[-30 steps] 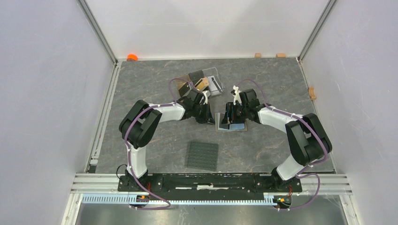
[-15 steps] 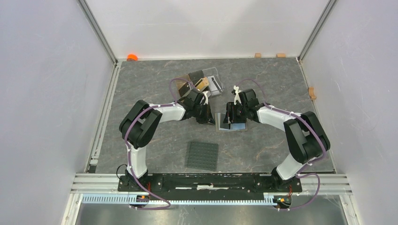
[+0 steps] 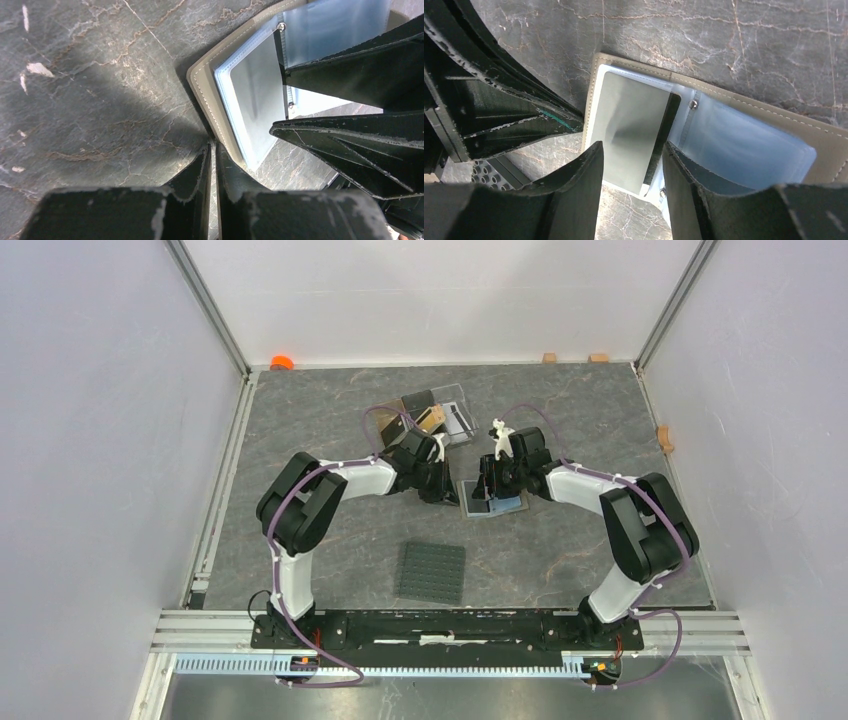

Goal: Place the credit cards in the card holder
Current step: Insert the credit card into the card holder, then pick up the credit card from the storage box.

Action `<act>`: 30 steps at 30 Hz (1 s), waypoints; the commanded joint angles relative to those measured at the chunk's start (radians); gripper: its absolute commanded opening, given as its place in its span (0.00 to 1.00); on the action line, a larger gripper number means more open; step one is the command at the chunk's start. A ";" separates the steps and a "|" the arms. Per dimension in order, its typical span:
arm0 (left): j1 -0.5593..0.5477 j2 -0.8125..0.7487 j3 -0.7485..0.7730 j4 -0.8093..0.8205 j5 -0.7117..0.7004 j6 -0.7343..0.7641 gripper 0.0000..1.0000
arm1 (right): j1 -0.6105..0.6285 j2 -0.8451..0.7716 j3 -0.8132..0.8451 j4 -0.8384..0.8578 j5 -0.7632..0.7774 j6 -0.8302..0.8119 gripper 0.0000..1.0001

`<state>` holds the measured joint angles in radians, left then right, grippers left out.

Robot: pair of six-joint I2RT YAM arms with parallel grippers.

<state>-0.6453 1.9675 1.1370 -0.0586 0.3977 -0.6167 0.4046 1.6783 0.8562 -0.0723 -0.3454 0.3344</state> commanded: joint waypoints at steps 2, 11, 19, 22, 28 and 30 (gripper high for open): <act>-0.004 0.028 0.047 -0.010 -0.029 0.025 0.14 | 0.006 -0.009 0.026 0.065 -0.096 -0.052 0.51; 0.029 -0.145 0.083 -0.173 -0.106 0.104 0.35 | -0.032 -0.151 0.021 0.010 -0.061 -0.079 0.56; 0.146 -0.243 0.270 -0.440 -0.235 0.207 0.76 | -0.144 -0.302 -0.015 -0.030 -0.085 -0.115 0.63; 0.194 -0.182 0.392 -0.535 -0.309 0.215 0.83 | -0.160 -0.328 -0.036 -0.022 -0.108 -0.121 0.66; 0.239 -0.008 0.600 -0.621 -0.393 0.215 0.86 | -0.176 -0.342 -0.085 0.015 -0.155 -0.117 0.69; 0.250 0.040 0.649 -0.623 -0.421 0.204 0.86 | -0.178 -0.345 -0.098 0.024 -0.170 -0.114 0.70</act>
<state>-0.4034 1.9068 1.6981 -0.5888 0.0589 -0.4465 0.2352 1.3605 0.7788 -0.0849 -0.4660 0.2363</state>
